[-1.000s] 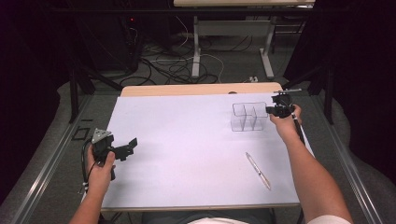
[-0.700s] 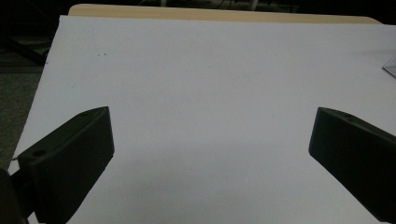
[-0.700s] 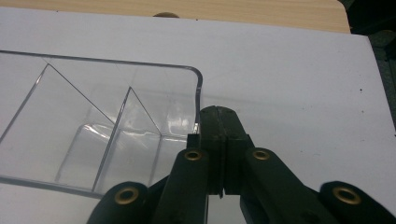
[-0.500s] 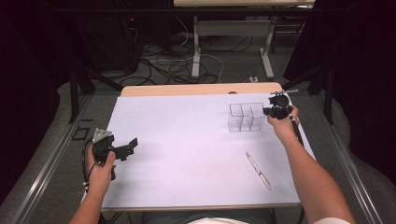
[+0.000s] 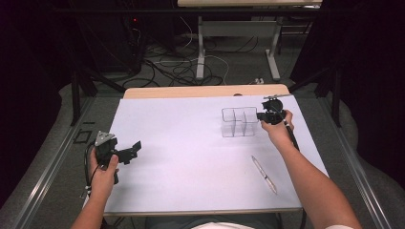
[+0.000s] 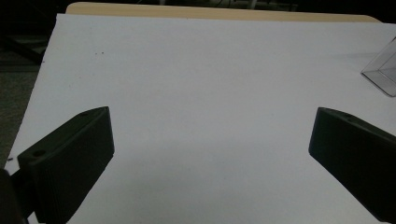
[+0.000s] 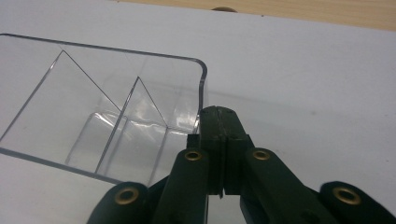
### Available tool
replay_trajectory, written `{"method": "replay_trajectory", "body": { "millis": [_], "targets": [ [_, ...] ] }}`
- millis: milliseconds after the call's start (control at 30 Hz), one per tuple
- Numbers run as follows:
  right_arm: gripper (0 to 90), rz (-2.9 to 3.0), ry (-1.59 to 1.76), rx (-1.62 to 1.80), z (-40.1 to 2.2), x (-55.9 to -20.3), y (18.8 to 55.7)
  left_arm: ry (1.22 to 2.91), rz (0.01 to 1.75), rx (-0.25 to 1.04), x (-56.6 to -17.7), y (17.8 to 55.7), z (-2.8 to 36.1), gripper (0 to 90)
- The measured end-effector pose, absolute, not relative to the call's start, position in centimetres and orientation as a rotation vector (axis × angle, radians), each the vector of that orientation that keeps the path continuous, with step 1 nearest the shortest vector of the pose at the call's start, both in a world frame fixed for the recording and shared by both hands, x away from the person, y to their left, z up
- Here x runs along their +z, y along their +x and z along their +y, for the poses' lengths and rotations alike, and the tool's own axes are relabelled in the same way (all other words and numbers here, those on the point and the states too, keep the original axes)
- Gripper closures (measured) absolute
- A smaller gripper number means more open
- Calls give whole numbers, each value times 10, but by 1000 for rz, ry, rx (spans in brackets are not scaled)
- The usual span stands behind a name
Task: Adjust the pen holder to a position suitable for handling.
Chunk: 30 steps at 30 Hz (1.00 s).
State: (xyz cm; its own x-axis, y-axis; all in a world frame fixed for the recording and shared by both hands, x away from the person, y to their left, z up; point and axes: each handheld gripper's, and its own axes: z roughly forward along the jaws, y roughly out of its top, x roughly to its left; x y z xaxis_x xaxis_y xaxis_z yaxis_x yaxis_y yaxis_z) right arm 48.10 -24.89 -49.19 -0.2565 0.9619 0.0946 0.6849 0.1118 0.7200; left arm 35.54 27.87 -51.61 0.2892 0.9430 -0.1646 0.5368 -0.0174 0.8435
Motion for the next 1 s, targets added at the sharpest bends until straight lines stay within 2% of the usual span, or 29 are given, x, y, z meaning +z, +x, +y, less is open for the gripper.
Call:
{"method": "replay_trajectory", "body": {
  "millis": [1000],
  "targets": [
    [900,2133,1523,1017,-161,-500,470,1678,1359,578,-516,356,278,1]
  ]
}}
